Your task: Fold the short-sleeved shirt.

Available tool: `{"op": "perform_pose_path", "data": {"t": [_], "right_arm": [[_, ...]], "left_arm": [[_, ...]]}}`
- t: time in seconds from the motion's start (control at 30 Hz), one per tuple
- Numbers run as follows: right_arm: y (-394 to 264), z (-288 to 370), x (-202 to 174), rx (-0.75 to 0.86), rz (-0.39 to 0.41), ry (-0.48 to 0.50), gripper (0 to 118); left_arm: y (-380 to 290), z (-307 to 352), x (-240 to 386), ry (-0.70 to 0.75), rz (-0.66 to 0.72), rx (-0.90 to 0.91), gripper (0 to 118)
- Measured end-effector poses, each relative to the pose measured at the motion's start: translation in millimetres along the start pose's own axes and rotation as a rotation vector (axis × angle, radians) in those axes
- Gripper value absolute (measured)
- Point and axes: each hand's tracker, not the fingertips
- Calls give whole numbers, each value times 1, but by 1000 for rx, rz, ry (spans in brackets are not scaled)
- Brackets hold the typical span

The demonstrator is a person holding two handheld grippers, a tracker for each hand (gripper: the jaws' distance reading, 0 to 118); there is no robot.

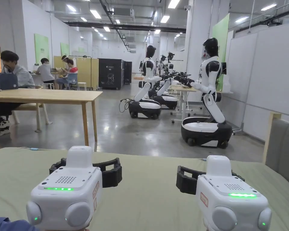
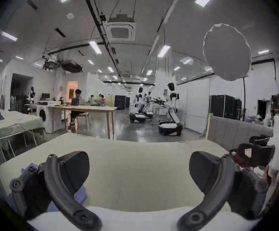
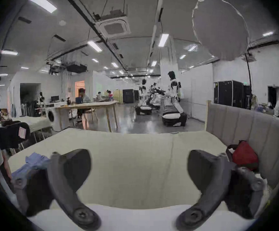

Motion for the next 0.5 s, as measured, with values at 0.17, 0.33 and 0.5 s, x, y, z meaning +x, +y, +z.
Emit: {"op": "perform_pose_path", "data": {"t": [0.17, 0.33, 0.5], "right_arm": [[-1, 6, 0, 43, 31, -63, 2], [0, 8, 2, 41, 37, -45, 2], [0, 6, -16, 36, 51, -5, 2]], "left_arm": [[-6, -1, -5, 66, -45, 34, 0], [-8, -13, -19, 52, -20, 12, 0], [-11, -13, -44, 94, -6, -7, 0]]}}
